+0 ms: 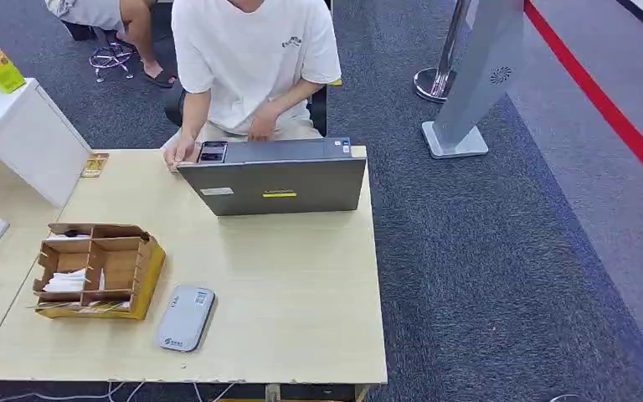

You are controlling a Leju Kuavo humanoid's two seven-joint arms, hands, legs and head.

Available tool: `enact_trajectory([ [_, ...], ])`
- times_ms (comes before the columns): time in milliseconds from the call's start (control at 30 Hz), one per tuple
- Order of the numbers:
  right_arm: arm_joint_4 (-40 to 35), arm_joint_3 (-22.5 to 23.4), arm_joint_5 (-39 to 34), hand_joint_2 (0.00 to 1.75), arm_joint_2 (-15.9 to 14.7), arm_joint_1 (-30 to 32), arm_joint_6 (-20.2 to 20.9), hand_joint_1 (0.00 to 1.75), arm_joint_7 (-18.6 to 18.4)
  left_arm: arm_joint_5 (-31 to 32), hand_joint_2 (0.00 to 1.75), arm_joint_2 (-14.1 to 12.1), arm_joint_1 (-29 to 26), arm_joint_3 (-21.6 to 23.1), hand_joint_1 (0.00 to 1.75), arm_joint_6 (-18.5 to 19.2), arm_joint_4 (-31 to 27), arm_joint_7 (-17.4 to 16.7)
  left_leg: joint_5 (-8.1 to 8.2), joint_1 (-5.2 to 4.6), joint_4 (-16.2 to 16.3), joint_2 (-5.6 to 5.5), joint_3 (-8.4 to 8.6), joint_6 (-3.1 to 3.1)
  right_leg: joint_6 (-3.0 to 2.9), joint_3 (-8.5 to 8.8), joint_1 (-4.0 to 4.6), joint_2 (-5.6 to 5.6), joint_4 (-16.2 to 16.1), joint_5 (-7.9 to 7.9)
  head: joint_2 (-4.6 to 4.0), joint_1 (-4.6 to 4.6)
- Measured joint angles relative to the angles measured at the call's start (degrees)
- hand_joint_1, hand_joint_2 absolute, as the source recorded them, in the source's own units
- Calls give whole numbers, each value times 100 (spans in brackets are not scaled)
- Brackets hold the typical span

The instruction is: Pass the card to the sensor for recognition and then transmit it.

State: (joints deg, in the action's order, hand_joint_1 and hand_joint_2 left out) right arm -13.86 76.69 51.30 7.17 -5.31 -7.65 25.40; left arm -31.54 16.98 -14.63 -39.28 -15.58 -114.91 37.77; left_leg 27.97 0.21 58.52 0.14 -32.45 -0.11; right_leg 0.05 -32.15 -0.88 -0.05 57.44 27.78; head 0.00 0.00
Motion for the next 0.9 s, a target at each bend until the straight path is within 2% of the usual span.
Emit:
enact_trajectory([
  [133,15,122,85,0,9,-29,0,0,31,146,175,63,3,61,0,-348,-800,70,0,0,0,0,1,0,0,0,0,0,0,0,-2,2],
  [233,31,131,151,0,9,-41,2,0,42,359,175,85,21,127,0,-445,-1287,120,0,0,0,0,2,0,0,0,0,0,0,0,-2,0],
  [367,46,129,267,0,11,-65,20,0,44,827,175,59,57,250,0,-537,-1510,136,0,0,0,1,3,0,0,-1,0,1,0,0,-2,0],
  [433,57,118,347,0,13,-98,24,0,42,1413,175,-6,152,385,0,-674,-1521,140,-2,0,0,1,3,-3,0,0,0,0,0,0,-2,2],
  [567,70,94,417,0,30,-156,31,0,37,2165,175,-190,419,538,0,-820,-1408,34,-7,1,0,1,6,-7,-2,0,1,1,0,-2,-2,0],
  [900,101,-6,573,0,63,-231,46,0,-65,3668,175,-673,1135,1034,0,-1050,-440,-501,-15,2,0,2,6,-8,-3,-1,2,2,3,-4,-2,0],
])
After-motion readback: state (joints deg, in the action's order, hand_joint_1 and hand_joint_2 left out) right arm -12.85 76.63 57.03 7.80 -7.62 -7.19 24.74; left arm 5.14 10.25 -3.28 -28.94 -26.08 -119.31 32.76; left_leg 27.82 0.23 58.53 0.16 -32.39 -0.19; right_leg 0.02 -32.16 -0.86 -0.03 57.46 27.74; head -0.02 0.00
